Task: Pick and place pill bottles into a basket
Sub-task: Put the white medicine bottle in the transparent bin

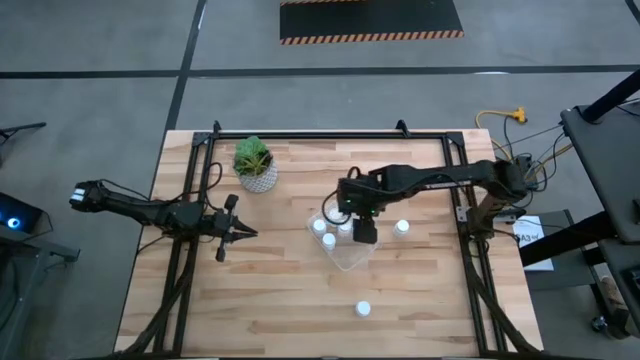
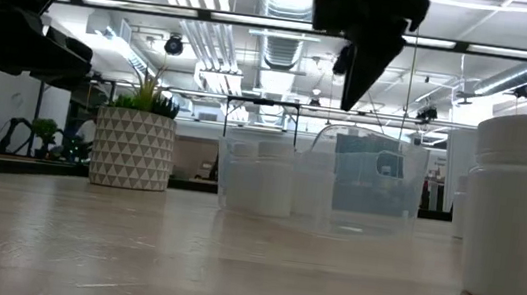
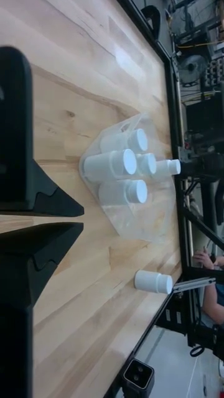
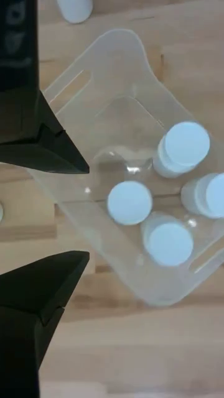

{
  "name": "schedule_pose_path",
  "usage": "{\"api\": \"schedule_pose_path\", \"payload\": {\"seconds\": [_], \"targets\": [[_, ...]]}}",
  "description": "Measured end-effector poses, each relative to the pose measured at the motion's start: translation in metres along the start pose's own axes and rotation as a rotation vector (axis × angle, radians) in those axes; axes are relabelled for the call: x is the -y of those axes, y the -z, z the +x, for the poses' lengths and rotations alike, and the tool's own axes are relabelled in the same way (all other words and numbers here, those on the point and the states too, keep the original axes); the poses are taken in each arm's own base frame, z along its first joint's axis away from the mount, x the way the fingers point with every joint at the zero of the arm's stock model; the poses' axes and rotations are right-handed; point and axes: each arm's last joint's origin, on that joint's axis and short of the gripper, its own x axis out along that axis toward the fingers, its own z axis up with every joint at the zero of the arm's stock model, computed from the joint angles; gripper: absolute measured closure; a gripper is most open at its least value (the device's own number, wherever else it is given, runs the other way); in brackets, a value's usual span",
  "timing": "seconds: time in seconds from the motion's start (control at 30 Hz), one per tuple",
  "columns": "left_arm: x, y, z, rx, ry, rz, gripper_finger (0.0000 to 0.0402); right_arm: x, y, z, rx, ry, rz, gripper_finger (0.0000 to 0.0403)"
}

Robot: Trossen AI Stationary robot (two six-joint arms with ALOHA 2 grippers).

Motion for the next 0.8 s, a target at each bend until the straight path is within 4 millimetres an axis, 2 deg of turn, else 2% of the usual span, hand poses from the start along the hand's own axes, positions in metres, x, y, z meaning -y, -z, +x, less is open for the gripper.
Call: {"api": "schedule_pose_path", "payload": {"seconds": [0.17,0.53,0.8], "targets": [[0.0,0.0,0.0,-0.002,0.001,0.0,0.0393,-0.001,0.021,-0.006,0.042,0.002,0.062,0.0199],[0.0,0.0,0.0,-0.004,0.001,0.008,0.0393,0.003,0.082,-0.007,0.071,0.002,0.192,0.0199],[0.0,0.001,0.0,-0.007,0.001,0.002,0.0393,0.008,0.113,-0.003,0.057,0.023,0.251,0.0199]]}}
